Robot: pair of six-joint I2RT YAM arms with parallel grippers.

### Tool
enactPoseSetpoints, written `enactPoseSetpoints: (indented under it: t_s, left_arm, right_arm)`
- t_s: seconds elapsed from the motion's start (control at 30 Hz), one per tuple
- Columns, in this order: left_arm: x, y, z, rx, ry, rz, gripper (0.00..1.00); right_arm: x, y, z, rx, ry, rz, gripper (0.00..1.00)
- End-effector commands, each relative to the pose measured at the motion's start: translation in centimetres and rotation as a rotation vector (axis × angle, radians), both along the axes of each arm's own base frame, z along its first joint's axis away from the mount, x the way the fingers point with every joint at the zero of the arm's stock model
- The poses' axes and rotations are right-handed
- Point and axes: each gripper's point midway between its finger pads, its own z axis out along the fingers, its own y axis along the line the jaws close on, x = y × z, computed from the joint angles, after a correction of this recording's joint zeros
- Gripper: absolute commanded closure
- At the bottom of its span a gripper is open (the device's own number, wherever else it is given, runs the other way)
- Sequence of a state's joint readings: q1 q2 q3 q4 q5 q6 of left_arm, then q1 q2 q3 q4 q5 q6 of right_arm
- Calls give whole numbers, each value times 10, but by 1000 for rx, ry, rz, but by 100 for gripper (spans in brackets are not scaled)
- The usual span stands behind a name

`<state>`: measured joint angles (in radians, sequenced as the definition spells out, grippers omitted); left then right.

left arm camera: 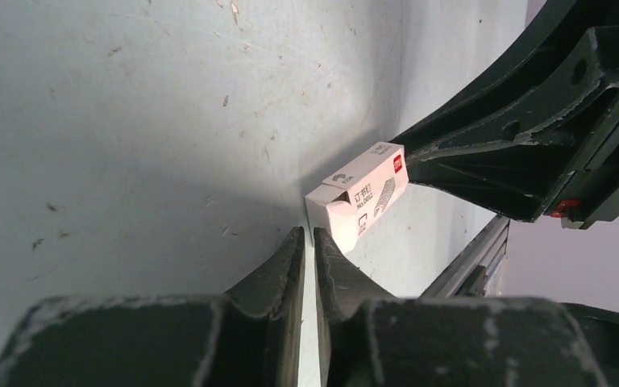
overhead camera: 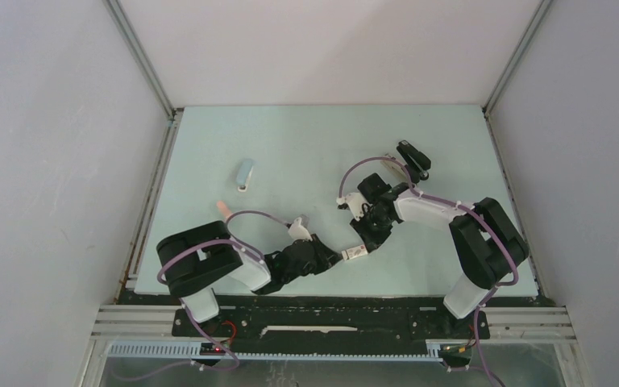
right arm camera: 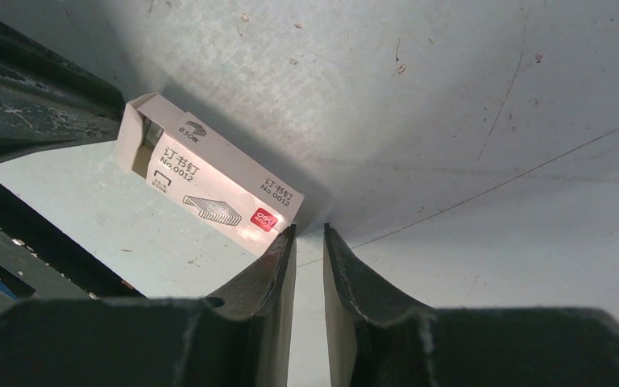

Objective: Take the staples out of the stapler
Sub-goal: Close the staple box at the center of the board.

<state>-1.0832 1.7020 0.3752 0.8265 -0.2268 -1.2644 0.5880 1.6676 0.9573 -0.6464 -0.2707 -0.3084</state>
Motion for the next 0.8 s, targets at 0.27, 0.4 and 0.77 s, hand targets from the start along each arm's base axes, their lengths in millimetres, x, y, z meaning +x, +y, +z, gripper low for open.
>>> enactPoseSetpoints:
  t_s: [0.27, 0.4, 0.77]
  left_arm:
    - [6, 8, 17, 27, -67, 31, 76]
    - [5, 11, 22, 16, -80, 36, 74]
    - [6, 6, 18, 20, -72, 26, 75]
  right_arm:
    - [-4, 5, -7, -15, 14, 20, 73]
    - [-5, 4, -7, -18, 17, 21, 73]
    - [-4, 5, -7, -15, 15, 22, 73]
